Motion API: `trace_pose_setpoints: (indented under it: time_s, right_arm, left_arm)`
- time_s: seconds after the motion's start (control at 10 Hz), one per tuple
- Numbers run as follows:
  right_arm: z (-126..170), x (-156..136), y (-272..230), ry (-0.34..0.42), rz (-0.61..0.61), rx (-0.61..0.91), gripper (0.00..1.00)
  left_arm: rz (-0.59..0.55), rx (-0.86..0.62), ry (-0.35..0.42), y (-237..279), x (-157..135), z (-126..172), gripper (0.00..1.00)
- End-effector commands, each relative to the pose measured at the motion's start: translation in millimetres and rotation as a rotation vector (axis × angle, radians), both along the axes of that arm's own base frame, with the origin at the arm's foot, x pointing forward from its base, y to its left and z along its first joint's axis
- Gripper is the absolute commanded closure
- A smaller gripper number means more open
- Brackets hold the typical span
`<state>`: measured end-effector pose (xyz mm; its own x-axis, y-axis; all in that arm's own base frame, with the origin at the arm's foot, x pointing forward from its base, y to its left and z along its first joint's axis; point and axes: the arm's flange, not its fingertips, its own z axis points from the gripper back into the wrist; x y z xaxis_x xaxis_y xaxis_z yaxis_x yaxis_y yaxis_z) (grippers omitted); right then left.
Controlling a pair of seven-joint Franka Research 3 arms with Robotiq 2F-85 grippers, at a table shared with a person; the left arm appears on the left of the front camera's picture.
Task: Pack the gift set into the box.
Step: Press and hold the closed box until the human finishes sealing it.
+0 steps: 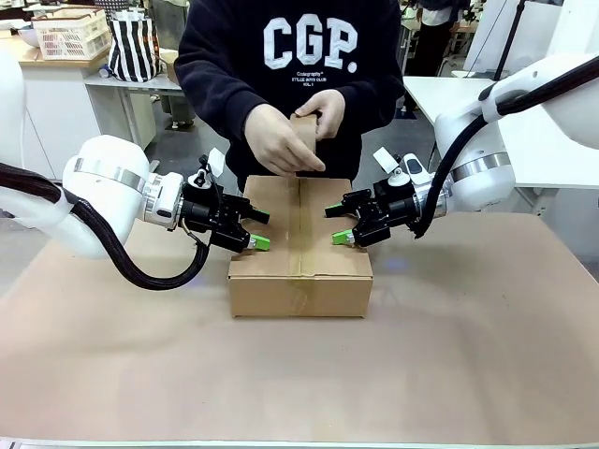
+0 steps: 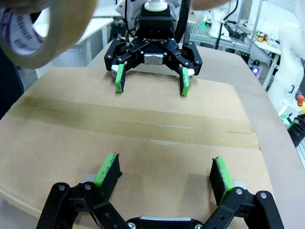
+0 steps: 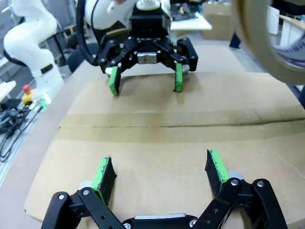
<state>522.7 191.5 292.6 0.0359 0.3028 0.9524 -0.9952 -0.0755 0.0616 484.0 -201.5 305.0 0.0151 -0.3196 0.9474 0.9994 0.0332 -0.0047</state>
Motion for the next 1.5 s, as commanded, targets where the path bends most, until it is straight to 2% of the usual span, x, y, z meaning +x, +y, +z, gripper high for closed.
trace_pose_setpoints:
  time_s: [0.0, 1.4]
  right_arm:
    - [-2.6, -0.7, -0.7, 0.005, -0.002, -0.002, 0.00]
    - [-2.6, -0.7, -0.7, 0.005, -0.002, -0.002, 0.00]
  left_arm:
    - [0.000, 0.007, -0.004, 1.0, -1.2, -4.1, 0.00]
    - [0.000, 0.007, -0.004, 1.0, -1.2, -4.1, 0.00]
